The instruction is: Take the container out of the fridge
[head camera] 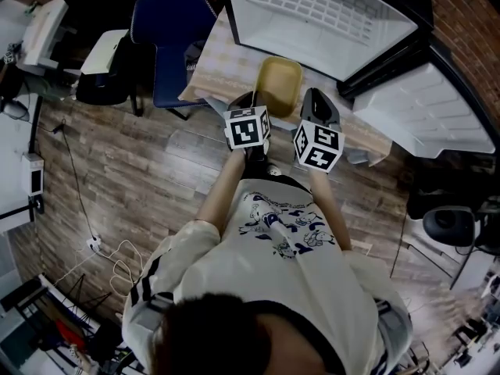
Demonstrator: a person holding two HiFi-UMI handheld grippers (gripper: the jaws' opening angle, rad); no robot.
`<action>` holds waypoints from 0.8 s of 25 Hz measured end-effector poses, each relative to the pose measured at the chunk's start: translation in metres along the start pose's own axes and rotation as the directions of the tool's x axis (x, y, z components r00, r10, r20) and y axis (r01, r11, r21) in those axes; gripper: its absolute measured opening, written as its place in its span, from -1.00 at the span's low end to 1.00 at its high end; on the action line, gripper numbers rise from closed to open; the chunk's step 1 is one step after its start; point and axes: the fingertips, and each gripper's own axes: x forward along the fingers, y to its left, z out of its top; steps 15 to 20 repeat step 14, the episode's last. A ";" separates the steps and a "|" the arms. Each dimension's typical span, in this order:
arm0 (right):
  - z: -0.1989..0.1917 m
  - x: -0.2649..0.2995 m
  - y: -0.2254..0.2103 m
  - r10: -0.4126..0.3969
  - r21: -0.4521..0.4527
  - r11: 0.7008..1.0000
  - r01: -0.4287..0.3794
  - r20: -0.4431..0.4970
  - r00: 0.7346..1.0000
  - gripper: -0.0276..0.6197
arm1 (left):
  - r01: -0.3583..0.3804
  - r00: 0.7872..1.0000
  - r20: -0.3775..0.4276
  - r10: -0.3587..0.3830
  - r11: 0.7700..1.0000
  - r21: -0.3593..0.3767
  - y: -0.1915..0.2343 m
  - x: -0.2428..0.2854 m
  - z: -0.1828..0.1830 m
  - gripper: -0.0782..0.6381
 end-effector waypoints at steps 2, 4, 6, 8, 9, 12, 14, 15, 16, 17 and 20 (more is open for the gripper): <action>0.001 0.000 -0.001 -0.002 -0.001 1.000 0.002 0.001 1.000 -0.77 | 0.002 1.000 -0.001 -0.002 1.000 0.002 -0.001 0.001 0.001 -0.69; 0.001 0.000 -0.002 -0.005 -0.001 1.000 0.005 -0.001 1.000 -0.77 | 0.004 1.000 0.000 -0.004 1.000 0.004 -0.002 0.001 0.002 -0.69; 0.002 0.000 -0.003 -0.007 -0.002 1.000 0.007 -0.001 1.000 -0.78 | 0.006 1.000 0.000 -0.006 1.000 0.007 -0.004 0.000 0.004 -0.69; 0.003 0.000 -0.004 -0.008 -0.005 1.000 0.008 0.000 1.000 -0.78 | 0.009 1.000 0.001 -0.009 1.000 0.009 -0.006 0.001 0.005 -0.69; 0.003 0.000 -0.005 -0.008 -0.005 1.000 0.008 0.000 1.000 -0.78 | 0.011 1.000 0.002 -0.011 1.000 0.011 -0.007 0.001 0.006 -0.69; 0.004 0.001 -0.006 -0.010 -0.003 1.000 0.010 0.002 1.000 -0.77 | 0.015 1.000 0.003 -0.015 1.000 0.017 -0.009 0.002 0.008 -0.69; 0.005 0.000 -0.007 -0.012 0.000 1.000 0.012 0.003 1.000 -0.78 | 0.015 1.000 0.004 -0.015 1.000 0.018 -0.010 0.003 0.008 -0.69; 0.005 0.000 -0.007 -0.012 0.000 1.000 0.012 0.003 1.000 -0.78 | 0.015 1.000 0.004 -0.015 1.000 0.018 -0.010 0.003 0.008 -0.69; 0.005 0.000 -0.007 -0.012 0.000 1.000 0.012 0.003 1.000 -0.78 | 0.015 1.000 0.004 -0.015 1.000 0.018 -0.010 0.003 0.008 -0.69; 0.005 0.000 -0.007 -0.012 0.000 1.000 0.012 0.003 1.000 -0.78 | 0.015 1.000 0.004 -0.015 1.000 0.018 -0.010 0.003 0.008 -0.69; 0.005 0.000 -0.007 -0.012 0.000 1.000 0.012 0.003 1.000 -0.78 | 0.015 1.000 0.004 -0.015 1.000 0.018 -0.010 0.003 0.008 -0.69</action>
